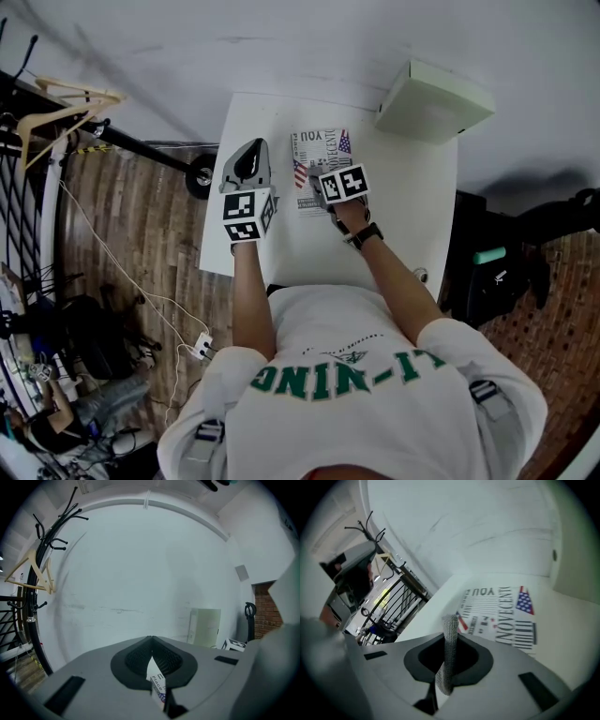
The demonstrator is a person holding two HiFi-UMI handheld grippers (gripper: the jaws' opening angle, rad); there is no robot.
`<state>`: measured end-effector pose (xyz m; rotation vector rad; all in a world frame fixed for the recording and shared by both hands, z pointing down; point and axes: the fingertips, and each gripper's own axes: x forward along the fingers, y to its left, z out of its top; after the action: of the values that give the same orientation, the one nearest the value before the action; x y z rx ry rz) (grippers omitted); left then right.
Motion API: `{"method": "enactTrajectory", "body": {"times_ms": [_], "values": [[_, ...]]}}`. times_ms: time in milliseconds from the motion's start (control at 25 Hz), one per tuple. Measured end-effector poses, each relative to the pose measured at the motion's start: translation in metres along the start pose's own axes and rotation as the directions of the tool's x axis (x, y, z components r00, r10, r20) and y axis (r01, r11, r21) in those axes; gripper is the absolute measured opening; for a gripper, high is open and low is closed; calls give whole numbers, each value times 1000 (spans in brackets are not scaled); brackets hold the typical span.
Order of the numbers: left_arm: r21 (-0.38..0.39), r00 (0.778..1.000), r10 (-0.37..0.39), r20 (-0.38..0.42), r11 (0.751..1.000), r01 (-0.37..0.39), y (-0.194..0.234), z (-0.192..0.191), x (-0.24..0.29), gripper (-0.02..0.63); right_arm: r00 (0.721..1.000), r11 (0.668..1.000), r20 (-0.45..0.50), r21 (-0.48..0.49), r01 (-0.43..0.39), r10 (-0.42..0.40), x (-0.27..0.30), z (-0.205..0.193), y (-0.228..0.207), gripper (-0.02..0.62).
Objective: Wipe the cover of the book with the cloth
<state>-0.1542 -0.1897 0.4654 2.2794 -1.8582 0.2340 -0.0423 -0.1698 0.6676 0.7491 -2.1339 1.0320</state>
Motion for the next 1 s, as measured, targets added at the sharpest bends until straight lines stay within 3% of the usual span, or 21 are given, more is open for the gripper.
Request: {"method": "enactTrajectory", "body": {"times_ms": [120, 280, 440, 840, 1000], "values": [[1, 1000, 3, -1, 1000, -3, 0, 0, -3, 5, 996, 995, -82, -90, -40, 33, 29, -12, 34, 35], [0, 1000, 17, 1, 1000, -17, 4, 0, -8, 6, 990, 989, -138, -145, -32, 12, 48, -31, 37, 34], [-4, 1000, 18, -5, 1000, -18, 5, -4, -8, 5, 994, 995, -109, -97, -19, 8, 37, -34, 18, 34], [-3, 999, -43, 5, 999, 43, -23, 6, 3, 5, 988, 987, -24, 34, 155, -154, -37, -50, -79, 33], [8, 999, -43, 29, 999, 43, -28, 10, -1, 6, 979, 979, -11, 22, 203, -203, -50, -52, -94, 33]]}}
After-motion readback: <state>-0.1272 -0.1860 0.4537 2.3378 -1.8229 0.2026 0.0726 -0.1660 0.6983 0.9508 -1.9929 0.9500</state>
